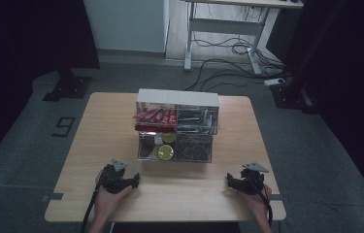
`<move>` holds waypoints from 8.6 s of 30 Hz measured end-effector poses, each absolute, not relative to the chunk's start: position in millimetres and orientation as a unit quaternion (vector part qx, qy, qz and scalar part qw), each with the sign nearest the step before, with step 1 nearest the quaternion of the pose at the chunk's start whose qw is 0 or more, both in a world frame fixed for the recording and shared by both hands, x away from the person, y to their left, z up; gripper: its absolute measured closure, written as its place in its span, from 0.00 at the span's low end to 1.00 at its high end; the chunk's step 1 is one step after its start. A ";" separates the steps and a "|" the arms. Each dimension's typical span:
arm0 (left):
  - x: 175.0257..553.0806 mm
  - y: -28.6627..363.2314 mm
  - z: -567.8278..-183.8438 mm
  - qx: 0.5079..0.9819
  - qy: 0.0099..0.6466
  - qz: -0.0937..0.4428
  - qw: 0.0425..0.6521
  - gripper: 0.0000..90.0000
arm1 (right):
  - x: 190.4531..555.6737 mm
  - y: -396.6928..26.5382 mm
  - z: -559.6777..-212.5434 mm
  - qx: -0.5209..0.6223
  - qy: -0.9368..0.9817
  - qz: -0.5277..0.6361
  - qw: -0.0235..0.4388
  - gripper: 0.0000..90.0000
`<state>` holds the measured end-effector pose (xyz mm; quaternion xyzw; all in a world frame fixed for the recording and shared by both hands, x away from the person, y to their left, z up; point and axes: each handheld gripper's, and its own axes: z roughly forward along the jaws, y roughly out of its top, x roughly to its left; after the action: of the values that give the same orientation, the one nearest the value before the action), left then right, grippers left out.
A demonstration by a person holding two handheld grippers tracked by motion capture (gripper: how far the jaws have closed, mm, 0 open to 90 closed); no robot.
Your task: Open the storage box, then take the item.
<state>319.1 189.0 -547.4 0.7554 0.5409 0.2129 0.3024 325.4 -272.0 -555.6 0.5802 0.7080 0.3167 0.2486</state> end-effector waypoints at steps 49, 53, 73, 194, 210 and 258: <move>291.0 204.9 -498.8 0.715 0.547 0.214 0.379 0.80 | 323.2 -272.3 -555.4 0.585 0.701 0.318 0.256 0.19; 286.7 204.7 -490.9 0.714 0.539 0.212 0.393 0.91 | 323.0 -272.0 -555.2 0.585 0.701 0.317 0.256 0.19; 283.1 195.2 -464.0 0.722 0.509 0.182 0.432 1.00 | 322.1 -272.2 -555.1 0.585 0.700 0.319 0.257 0.21; 353.5 142.3 -336.9 0.720 0.438 0.123 0.524 1.00 | 321.7 -272.7 -555.0 0.582 0.702 0.321 0.257 0.23; 360.1 139.8 -320.9 0.711 0.436 0.135 0.536 1.00 | 321.6 -272.8 -555.0 0.581 0.703 0.321 0.256 0.23; 370.5 136.9 -322.0 0.717 0.430 0.124 0.534 1.00 | 314.9 -235.7 -427.3 0.491 0.675 0.478 0.272 0.48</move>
<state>370.5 136.9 -322.0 0.7169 0.4302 0.1237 0.5345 314.9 -235.7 -427.3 0.4912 0.6753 0.4780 0.2724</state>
